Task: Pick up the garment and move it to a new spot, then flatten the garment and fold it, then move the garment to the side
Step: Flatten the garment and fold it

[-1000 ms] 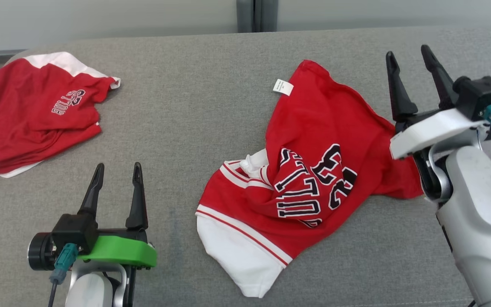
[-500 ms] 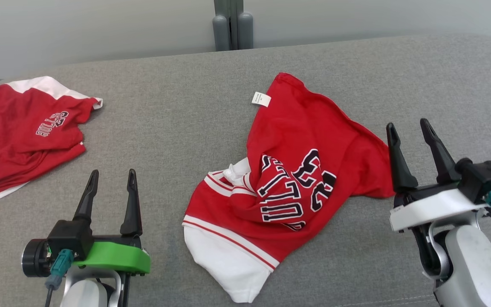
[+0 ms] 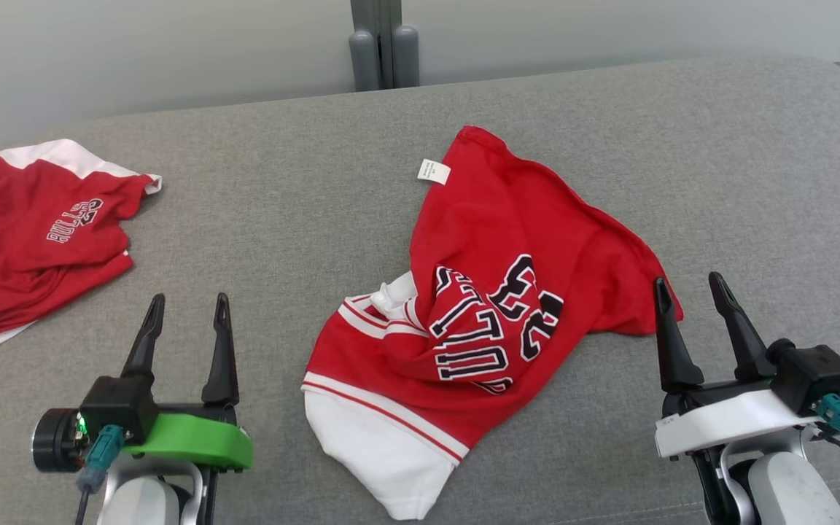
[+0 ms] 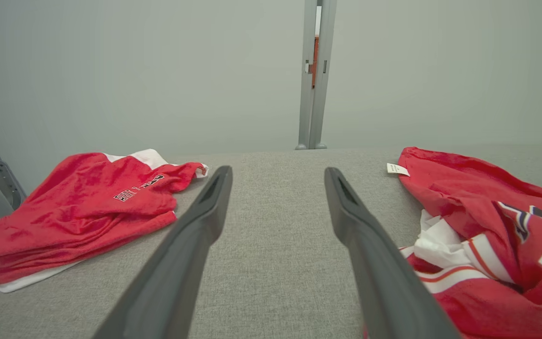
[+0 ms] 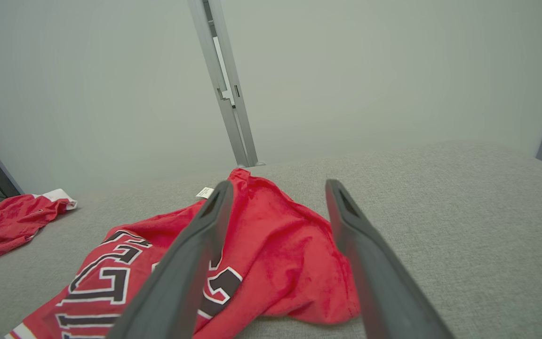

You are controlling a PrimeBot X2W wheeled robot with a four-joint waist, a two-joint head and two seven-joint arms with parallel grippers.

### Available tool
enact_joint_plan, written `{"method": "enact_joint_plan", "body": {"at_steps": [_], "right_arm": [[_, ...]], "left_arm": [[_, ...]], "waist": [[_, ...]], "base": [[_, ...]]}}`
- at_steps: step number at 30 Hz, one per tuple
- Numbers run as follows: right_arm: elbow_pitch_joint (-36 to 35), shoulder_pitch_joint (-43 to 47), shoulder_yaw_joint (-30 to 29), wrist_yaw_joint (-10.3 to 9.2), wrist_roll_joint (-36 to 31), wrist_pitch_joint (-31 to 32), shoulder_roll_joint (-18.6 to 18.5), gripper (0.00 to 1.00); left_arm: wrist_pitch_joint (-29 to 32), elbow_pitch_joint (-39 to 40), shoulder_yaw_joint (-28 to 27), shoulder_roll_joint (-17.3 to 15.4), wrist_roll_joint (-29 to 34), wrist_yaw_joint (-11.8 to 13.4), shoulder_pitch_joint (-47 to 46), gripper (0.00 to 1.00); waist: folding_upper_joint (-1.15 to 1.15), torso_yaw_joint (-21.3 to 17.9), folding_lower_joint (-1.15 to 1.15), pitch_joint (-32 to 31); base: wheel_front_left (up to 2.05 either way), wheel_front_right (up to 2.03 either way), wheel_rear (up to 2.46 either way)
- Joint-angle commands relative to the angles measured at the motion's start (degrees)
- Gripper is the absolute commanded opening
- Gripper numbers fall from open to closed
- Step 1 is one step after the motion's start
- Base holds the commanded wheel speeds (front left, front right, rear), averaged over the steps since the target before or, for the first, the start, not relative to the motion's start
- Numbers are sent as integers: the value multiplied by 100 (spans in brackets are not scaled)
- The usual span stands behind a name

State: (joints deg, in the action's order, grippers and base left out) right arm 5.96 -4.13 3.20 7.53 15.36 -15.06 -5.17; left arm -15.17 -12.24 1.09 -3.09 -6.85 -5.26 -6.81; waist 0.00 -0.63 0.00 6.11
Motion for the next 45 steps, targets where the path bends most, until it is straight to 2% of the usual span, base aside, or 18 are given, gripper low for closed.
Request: {"method": "enact_joint_plan", "body": {"at_steps": [1, 8, 19, 27, 34, 35, 37, 42, 45], "right_arm": [[-37, -105, 9, -8, -54, -17, 1, 100], [-28, -293, 11, -8, -134, -17, 45, 100], [-26, -522, -28, -8, -201, -17, 118, 100], [9, -604, -124, -8, -194, -17, 140, 100], [49, -671, -132, -8, -206, -17, 157, 100], [45, -670, -142, -8, -206, -17, 157, 100], [41, -646, -162, -8, -207, -17, 159, 100], [41, -561, -198, -8, -214, -17, 164, 100], [14, -549, -329, -8, -216, -16, 130, 100]], "left_arm": [[4, -10, 22, -48, 13, -43, -193, 100], [4, -552, 446, -309, 161, -176, -948, 100], [417, -1821, 1270, -655, 23, -229, -1870, 100], [566, -2727, 1986, -753, -372, -228, -2073, 100], [773, -3376, 2344, -702, -762, -228, -2174, 100], [783, -3415, 2414, -679, -850, -229, -2206, 83], [700, -3439, 2503, -692, -954, -230, -2258, 0], [424, -3475, 2494, -757, -1154, -215, -2389, 0], [210, -3434, 2309, -806, -1287, -107, -2453, 0]], "waist": [[0, -82, 0, 57], [0, -323, 0, 225], [0, -755, 0, 675], [0, -874, 0, 844], [0, -922, 0, 862], [0, -922, 0, 857], [0, -912, 0, 841], [0, -821, 0, 774], [0, -715, 0, 731]], "base": [[0, 0, 0], [0, 0, 0], [0, 0, 0], [0, 0, 0], [0, 0, 0], [0, 0, 0], [0, 0, 0], [0, 0, 0], [0, 0, 0]]}}
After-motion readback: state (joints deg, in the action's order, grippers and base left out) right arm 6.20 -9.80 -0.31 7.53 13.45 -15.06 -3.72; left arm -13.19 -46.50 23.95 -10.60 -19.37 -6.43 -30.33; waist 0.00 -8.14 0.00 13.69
